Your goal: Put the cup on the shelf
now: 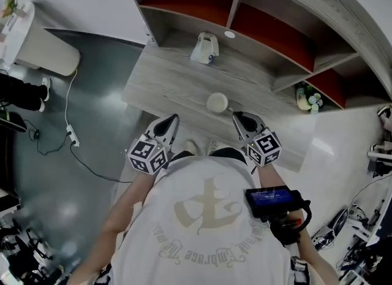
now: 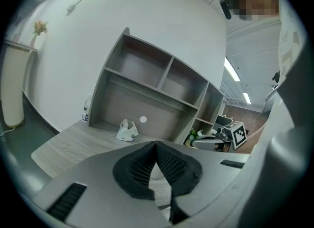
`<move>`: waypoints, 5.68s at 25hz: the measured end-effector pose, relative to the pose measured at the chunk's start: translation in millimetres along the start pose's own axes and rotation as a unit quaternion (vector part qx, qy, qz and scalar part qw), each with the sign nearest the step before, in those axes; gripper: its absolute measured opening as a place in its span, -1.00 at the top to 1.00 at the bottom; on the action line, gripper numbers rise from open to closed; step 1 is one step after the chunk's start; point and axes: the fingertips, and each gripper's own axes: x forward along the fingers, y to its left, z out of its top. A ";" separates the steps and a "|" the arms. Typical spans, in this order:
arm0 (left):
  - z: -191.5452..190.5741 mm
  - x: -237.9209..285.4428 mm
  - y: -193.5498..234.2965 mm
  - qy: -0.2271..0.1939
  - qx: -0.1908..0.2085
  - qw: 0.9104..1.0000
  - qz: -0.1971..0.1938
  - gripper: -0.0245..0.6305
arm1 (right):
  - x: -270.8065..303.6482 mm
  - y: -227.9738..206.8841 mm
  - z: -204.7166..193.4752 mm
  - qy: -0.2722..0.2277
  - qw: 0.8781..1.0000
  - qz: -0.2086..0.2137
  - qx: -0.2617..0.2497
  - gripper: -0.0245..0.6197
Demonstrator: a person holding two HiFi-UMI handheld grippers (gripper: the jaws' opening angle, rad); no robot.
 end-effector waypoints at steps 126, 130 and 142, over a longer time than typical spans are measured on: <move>57.1 132.3 -56.2 0.044 0.093 0.983 -0.153 0.92 | -22.9 -79.8 58.2 -0.014 0.996 -0.082 0.022 -0.35; 62.1 137.6 -59.5 0.043 0.099 0.981 -0.163 0.92 | -27.9 -81.6 84.1 -0.030 0.996 -0.088 0.001 -0.35; 75.5 136.0 -60.8 0.028 0.105 0.978 -0.180 0.92 | -40.7 -99.3 163.4 -0.090 0.992 -0.076 -0.051 -0.35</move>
